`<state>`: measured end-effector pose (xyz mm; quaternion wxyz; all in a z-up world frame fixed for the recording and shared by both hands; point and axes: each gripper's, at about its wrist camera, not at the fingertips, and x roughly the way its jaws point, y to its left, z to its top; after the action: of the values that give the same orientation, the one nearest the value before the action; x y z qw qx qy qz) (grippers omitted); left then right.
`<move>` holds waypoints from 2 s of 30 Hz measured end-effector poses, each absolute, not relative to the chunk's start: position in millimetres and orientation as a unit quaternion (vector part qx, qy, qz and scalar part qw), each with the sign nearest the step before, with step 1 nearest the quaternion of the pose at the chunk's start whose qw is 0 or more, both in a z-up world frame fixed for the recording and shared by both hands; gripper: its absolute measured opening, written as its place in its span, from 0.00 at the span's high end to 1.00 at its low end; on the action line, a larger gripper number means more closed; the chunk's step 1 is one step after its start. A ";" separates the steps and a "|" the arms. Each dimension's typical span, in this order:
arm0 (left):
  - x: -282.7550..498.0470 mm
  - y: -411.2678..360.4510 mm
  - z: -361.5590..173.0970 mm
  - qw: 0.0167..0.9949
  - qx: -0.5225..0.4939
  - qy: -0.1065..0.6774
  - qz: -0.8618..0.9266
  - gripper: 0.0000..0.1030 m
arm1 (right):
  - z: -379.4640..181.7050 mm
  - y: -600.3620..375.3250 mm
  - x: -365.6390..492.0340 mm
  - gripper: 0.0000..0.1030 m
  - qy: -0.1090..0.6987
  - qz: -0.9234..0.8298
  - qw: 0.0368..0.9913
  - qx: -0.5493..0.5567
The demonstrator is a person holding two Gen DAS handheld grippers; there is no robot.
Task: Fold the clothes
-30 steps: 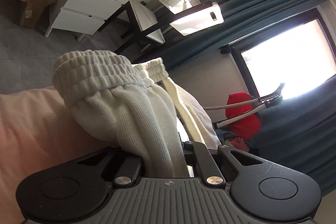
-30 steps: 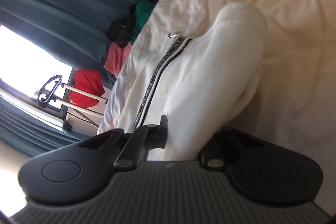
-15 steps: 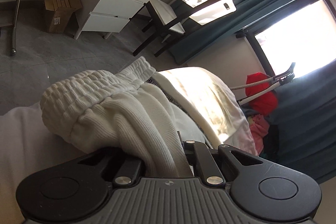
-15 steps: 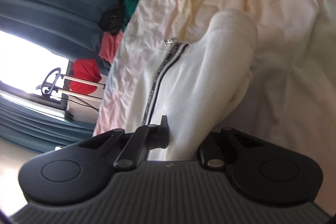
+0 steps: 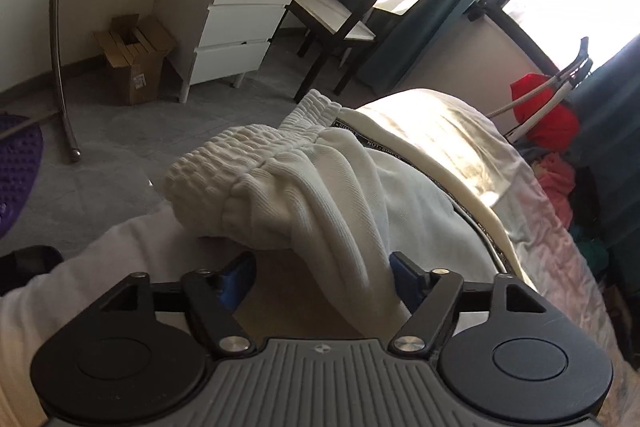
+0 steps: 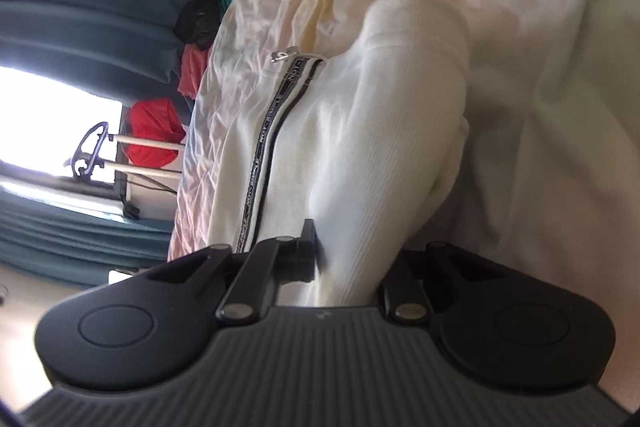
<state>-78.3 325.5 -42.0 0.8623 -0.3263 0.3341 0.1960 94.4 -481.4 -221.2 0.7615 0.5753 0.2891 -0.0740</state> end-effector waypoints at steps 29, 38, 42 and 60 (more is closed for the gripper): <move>76.7 38.8 -83.3 0.937 -0.037 0.345 0.029 0.04 | -202.9 -478.4 105.3 0.49 0.273 -0.096 0.813 0.505; 81.2 34.0 -131.5 0.922 0.012 0.385 0.041 0.00 | -192.7 -462.2 118.5 0.49 0.289 -0.119 0.848 0.429; 78.5 33.8 -131.4 0.922 0.014 0.385 0.035 0.00 | -191.6 -458.9 120.2 0.49 0.294 -0.121 0.855 0.409; 72.4 26.4 -134.8 0.920 0.037 0.387 0.041 0.00 | -179.7 -460.5 110.8 0.49 0.226 -0.061 0.866 0.442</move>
<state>72.4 26.4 -134.8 0.9204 0.0367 0.3870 0.0405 110.8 -460.5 -179.8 0.8660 0.4416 0.2263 -0.0613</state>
